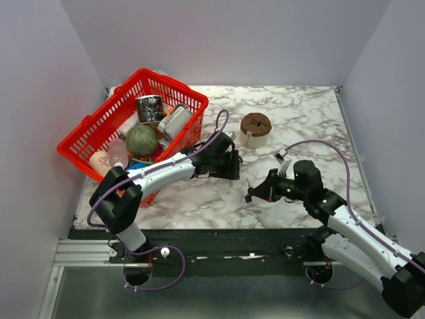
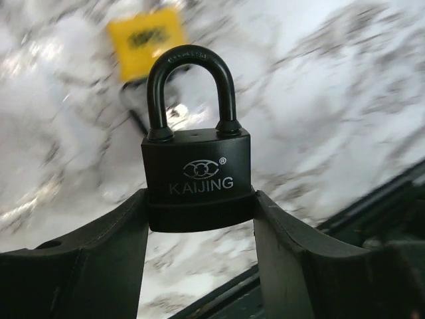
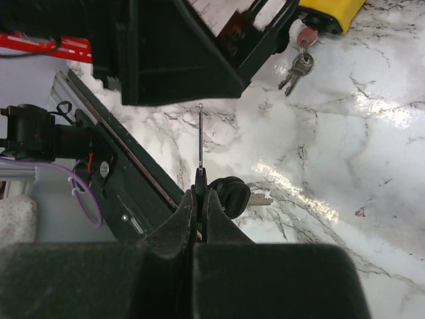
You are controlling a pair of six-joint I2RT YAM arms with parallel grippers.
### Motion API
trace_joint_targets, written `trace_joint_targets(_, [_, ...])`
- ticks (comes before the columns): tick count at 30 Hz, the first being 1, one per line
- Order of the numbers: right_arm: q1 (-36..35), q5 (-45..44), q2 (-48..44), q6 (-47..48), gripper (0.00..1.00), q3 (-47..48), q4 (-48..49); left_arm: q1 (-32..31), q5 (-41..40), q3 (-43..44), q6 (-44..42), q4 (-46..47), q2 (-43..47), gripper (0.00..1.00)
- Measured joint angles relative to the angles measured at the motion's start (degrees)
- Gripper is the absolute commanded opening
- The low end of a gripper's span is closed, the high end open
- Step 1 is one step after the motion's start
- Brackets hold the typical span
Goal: Unlock with the key
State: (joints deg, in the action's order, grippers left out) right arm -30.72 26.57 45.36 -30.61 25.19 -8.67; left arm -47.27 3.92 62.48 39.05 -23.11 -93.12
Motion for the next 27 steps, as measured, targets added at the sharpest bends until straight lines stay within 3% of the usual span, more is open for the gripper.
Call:
trace_joint_targets(5, [-2.49, -2.12, -2.21, -1.97, 0.01, 0.5, -1.38, 2.01, 5.2, 5.09, 1.46, 7.56, 0.85, 0.0])
trace_joint_targets(11, [-4.81, -5.22, 1.33, -4.37, 0.01, 1.62, -1.18, 3.78, 6.58, -0.2, 6.1, 16.09, 6.64, 0.0])
trace_joint_targets(19, [-5.33, -8.81, 10.43, -5.97, 0.01, 7.37, 1.22, 3.67, 7.78, -3.17, 7.74, 17.0, 8.13, 0.0])
trace_joint_targets(27, [-5.66, -8.98, 13.81, -6.45, 0.01, 9.25, 3.08, 3.69, 8.39, -3.17, 7.76, 17.09, 8.02, 0.0])
